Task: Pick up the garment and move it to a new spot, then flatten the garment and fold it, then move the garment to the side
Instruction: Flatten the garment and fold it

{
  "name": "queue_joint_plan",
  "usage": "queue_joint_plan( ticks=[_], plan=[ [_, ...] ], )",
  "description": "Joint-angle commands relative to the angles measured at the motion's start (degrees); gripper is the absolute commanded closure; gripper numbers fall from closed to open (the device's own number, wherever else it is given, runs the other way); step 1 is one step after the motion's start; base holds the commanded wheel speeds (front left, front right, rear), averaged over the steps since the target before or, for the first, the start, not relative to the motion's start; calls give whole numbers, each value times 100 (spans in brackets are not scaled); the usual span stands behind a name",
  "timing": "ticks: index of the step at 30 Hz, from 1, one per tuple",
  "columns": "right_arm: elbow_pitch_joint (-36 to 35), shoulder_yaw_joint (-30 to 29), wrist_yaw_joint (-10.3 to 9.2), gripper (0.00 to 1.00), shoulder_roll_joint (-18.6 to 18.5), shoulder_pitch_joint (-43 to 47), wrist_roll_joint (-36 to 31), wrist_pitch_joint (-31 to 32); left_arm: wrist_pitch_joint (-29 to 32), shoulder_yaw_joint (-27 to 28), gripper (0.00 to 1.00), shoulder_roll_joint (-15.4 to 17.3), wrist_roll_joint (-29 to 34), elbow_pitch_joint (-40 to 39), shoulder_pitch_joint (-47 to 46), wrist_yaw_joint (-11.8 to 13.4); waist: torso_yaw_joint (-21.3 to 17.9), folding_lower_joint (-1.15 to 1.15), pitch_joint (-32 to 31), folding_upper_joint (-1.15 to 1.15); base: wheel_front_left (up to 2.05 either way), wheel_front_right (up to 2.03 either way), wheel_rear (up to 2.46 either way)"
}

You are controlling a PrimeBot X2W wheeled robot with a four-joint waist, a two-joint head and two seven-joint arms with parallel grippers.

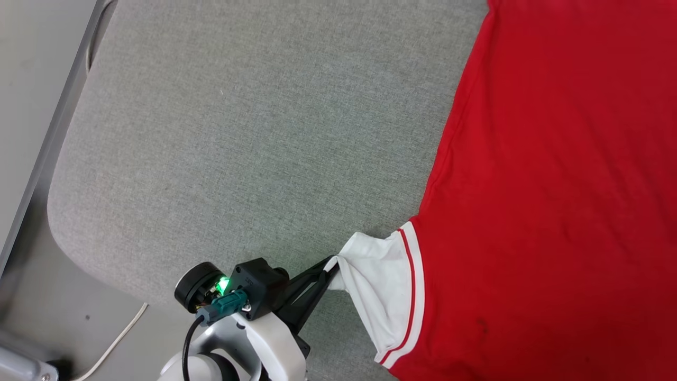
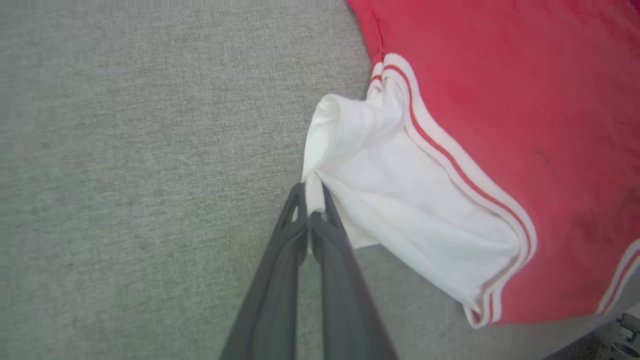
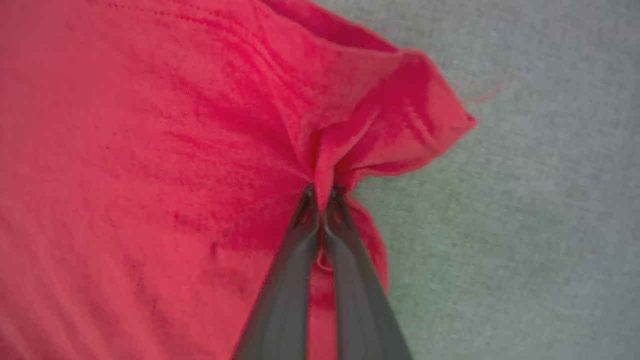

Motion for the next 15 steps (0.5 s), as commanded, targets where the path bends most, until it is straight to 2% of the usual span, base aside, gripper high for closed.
queue_joint_plan(
  ticks=[1, 9, 15],
  plan=[
    [257, 33, -4, 100, 18, 440, 41, 93, -30, 17, 100, 11, 19, 9, -53, 29, -76, 1, -101, 0, 0, 0, 0],
    [354, 97, -4, 100, 119, 1036, 285, -308, 3, 112, 100, 78, -101, 97, 119, 148, -514, 1, -752, 0, 0, 0, 0],
    [370, 249, -4, 100, 360, 1747, 665, -728, 61, 191, 100, 203, -190, 224, 337, 270, -896, 1, -1437, 0, 0, 0, 0]
  ],
)
